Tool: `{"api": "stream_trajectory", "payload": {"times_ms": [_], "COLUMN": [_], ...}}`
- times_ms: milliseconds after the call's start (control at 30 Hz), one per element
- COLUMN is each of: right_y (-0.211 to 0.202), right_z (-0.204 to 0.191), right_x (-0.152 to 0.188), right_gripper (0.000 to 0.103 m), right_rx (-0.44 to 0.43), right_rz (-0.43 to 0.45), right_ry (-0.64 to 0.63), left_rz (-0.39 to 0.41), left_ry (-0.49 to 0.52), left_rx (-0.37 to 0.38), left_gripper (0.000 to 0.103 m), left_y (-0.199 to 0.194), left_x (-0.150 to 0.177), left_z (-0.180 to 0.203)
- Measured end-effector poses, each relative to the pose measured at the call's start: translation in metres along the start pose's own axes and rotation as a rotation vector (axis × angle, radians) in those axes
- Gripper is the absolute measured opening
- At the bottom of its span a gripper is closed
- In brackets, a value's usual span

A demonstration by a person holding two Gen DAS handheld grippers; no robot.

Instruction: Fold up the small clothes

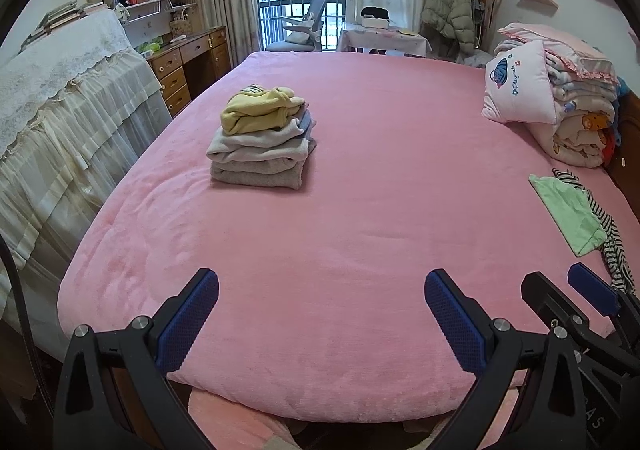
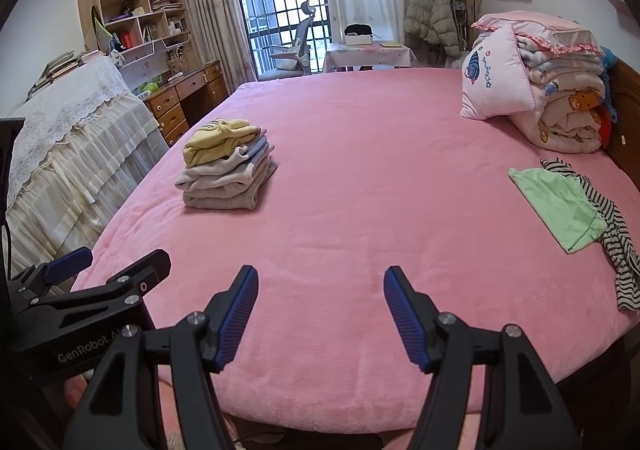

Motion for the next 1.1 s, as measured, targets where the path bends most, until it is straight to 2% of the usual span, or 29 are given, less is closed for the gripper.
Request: {"api": "stream_trajectory", "payload": {"times_ms": [1100], "right_y": [-0.0003], "right_z": [0.0035], "right_x": [-0.0010], "right_gripper": [0.066], "right_rx": [0.004], "right_rz": [0.003], "right_ry": [0.003], "left_rz": [0.000], "left_ry": [0.018], "left_rx": [-0.005], "left_gripper": [0.102], "left_y": [0.0022], "left_x": [0.0022], "left_z": [0.0054]}}
Point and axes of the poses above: each gripper's, at about its wrist camera, not at the fingertips, and y roughly the way its jaws point, z to its right, x to its underside, the point moved 6 cm from there along y, roughly the way its jaws point, and after that the axes turned 14 degrees about y, right-handed, at the moved point
